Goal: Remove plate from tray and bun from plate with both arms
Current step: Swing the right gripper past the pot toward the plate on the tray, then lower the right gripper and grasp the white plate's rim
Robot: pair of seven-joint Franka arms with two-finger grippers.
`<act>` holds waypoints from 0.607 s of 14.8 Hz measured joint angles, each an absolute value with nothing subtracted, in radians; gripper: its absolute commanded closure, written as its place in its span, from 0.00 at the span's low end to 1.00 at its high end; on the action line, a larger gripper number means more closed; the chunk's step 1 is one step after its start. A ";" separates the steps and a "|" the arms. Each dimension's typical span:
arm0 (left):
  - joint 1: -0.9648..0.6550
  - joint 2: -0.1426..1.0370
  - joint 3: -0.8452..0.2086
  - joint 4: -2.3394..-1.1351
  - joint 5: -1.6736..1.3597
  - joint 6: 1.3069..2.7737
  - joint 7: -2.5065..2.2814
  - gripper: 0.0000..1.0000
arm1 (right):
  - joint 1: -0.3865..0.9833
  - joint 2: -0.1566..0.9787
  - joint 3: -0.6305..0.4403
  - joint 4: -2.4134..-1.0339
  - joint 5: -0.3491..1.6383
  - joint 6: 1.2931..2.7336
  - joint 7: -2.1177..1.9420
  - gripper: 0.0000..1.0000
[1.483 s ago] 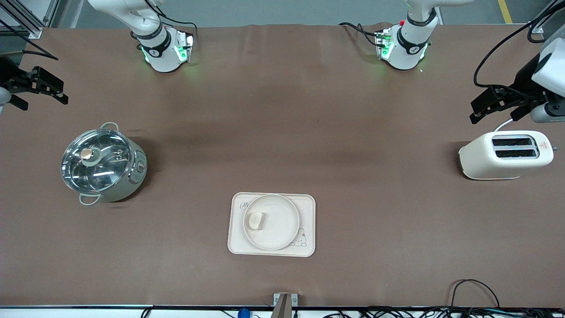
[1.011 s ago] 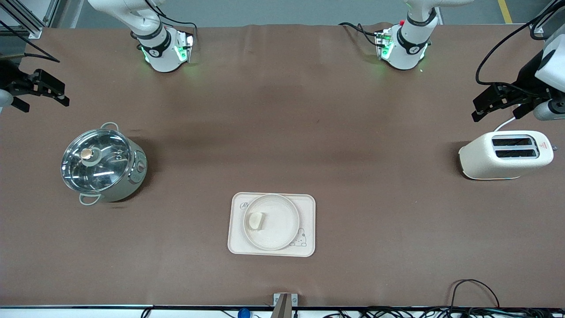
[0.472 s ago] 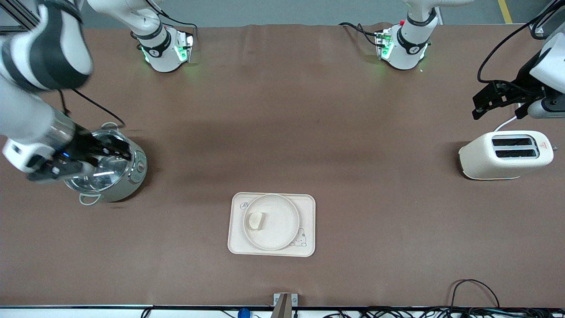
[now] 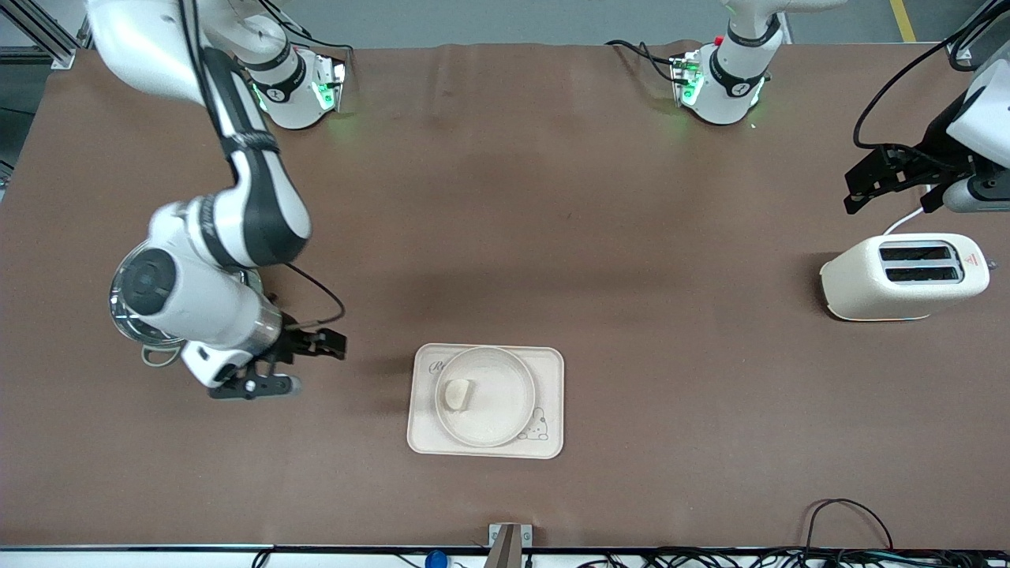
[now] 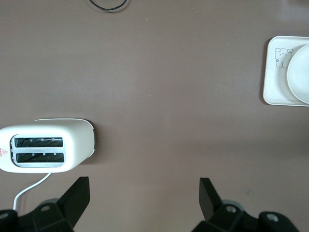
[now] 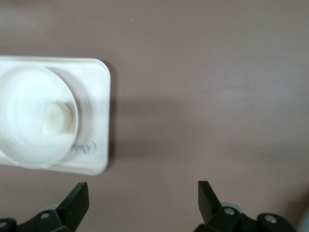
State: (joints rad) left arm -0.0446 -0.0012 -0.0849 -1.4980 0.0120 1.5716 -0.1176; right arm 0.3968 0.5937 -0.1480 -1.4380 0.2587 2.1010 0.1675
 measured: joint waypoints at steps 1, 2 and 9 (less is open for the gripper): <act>-0.045 -0.001 -0.085 -1.498 0.012 1.572 -0.114 0.00 | 0.409 0.636 -0.139 -1.414 0.263 2.135 0.211 0.13; -0.045 -0.001 -0.085 -1.498 0.012 1.572 -0.113 0.00 | 0.415 0.676 -0.123 -1.393 0.265 2.169 0.247 0.16; -0.042 0.000 -0.085 -1.497 0.012 1.571 -0.113 0.00 | 0.417 0.868 -0.043 -1.272 0.335 2.274 0.420 0.50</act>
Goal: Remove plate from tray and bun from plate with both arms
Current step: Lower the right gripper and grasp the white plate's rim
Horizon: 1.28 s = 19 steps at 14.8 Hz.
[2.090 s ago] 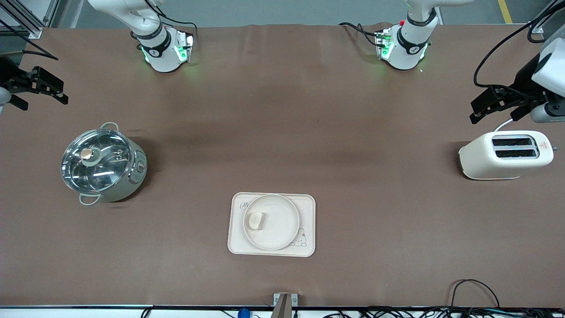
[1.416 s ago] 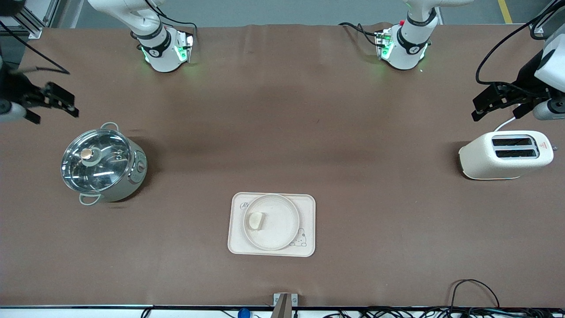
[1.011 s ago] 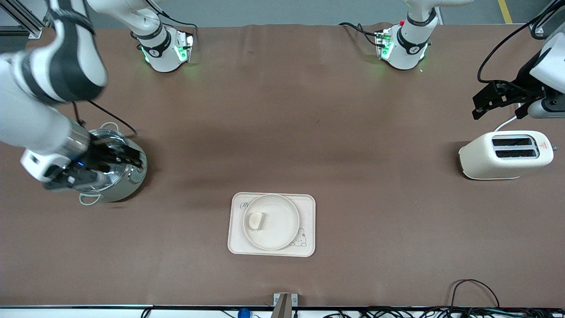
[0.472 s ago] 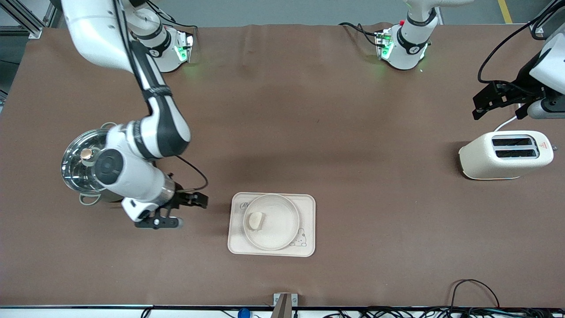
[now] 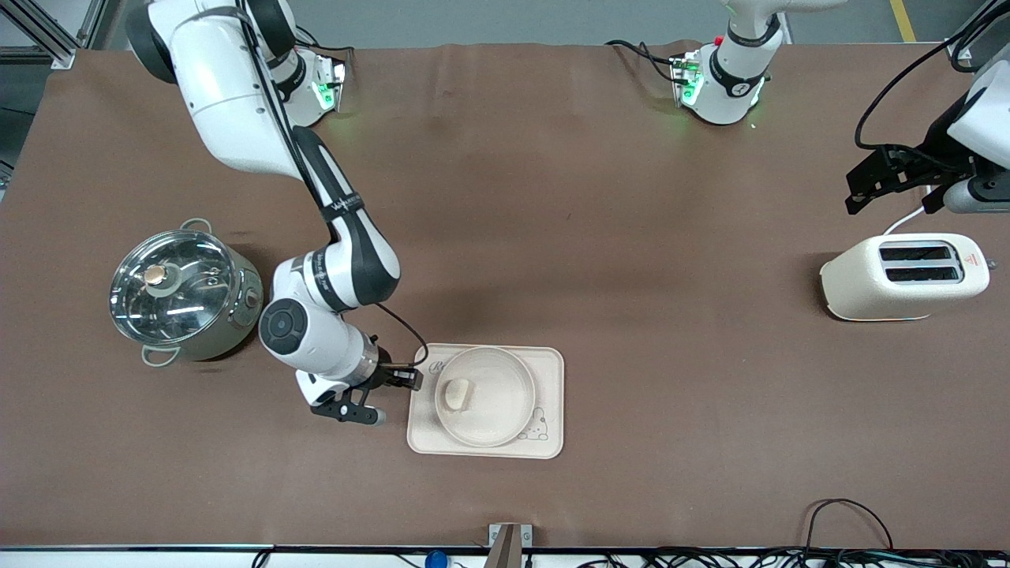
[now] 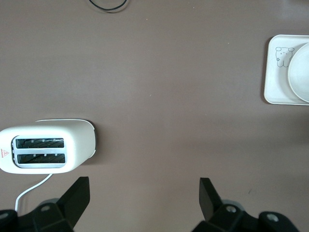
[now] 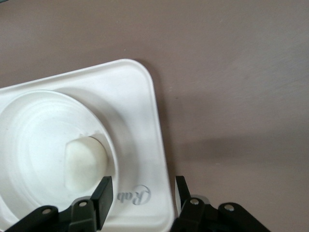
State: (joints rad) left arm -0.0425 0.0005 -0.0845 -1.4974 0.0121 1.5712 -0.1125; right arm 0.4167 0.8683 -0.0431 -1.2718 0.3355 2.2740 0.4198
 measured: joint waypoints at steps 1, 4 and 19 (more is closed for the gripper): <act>-0.042 0.001 -0.085 -1.497 0.012 1.571 -0.113 0.00 | 0.417 0.884 -0.040 -1.262 0.357 2.283 0.422 0.50; -0.042 0.001 -0.084 -1.497 0.012 1.571 -0.113 0.00 | 0.417 0.914 -0.032 -1.249 0.376 2.310 0.439 0.51; -0.039 0.001 -0.084 -1.497 0.012 1.571 -0.112 0.00 | 0.443 0.982 -0.014 -1.204 0.378 2.342 0.485 0.86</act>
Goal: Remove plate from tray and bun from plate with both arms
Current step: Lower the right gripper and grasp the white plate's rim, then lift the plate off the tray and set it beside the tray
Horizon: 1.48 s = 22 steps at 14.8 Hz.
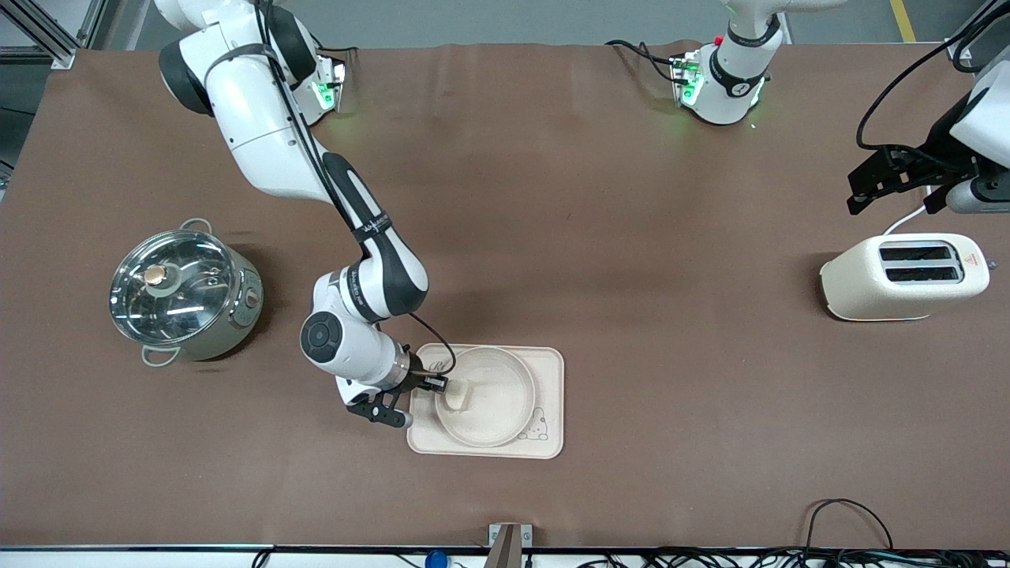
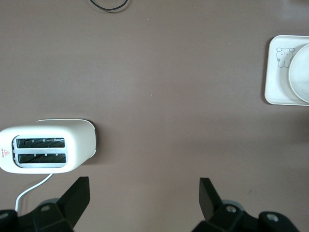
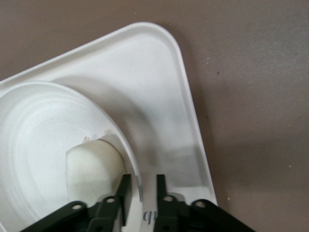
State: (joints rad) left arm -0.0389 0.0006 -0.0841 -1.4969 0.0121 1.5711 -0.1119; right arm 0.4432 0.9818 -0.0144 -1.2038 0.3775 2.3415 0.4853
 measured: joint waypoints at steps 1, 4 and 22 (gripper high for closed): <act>-0.039 0.001 -0.084 -1.497 0.012 1.571 -0.112 0.00 | 0.448 0.984 -0.014 -1.203 0.378 2.342 0.486 0.90; -0.039 0.001 -0.084 -1.497 0.012 1.571 -0.112 0.00 | 0.458 0.988 -0.014 -1.202 0.378 2.362 0.487 0.96; -0.038 0.001 -0.083 -1.496 0.012 1.571 -0.111 0.00 | 0.454 0.727 -0.024 -1.372 0.381 2.213 0.388 1.00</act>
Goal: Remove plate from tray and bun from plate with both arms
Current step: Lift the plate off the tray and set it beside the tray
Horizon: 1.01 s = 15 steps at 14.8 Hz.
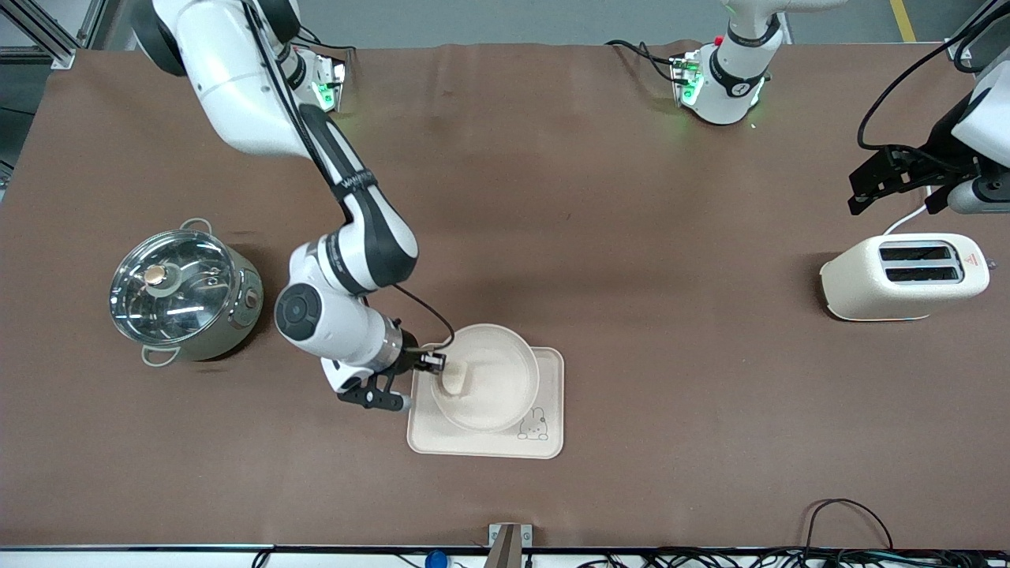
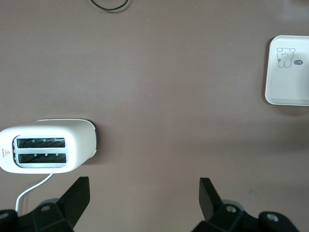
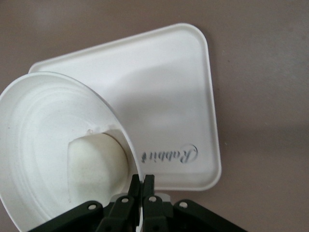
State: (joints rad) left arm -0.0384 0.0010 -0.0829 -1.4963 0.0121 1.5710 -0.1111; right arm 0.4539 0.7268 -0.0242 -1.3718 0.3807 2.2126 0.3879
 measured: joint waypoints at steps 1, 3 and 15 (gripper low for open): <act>-0.038 0.001 -0.083 -1.496 0.012 1.571 -0.111 0.00 | 0.454 0.677 -0.024 -1.454 0.381 2.227 0.361 1.00; -0.038 0.001 -0.083 -1.496 0.012 1.571 -0.111 0.00 | 0.458 0.593 -0.021 -1.636 0.381 2.315 0.300 1.00; -0.038 0.002 -0.083 -1.497 0.012 1.545 -0.111 0.00 | 0.497 0.528 0.065 -1.889 0.381 2.448 0.239 1.00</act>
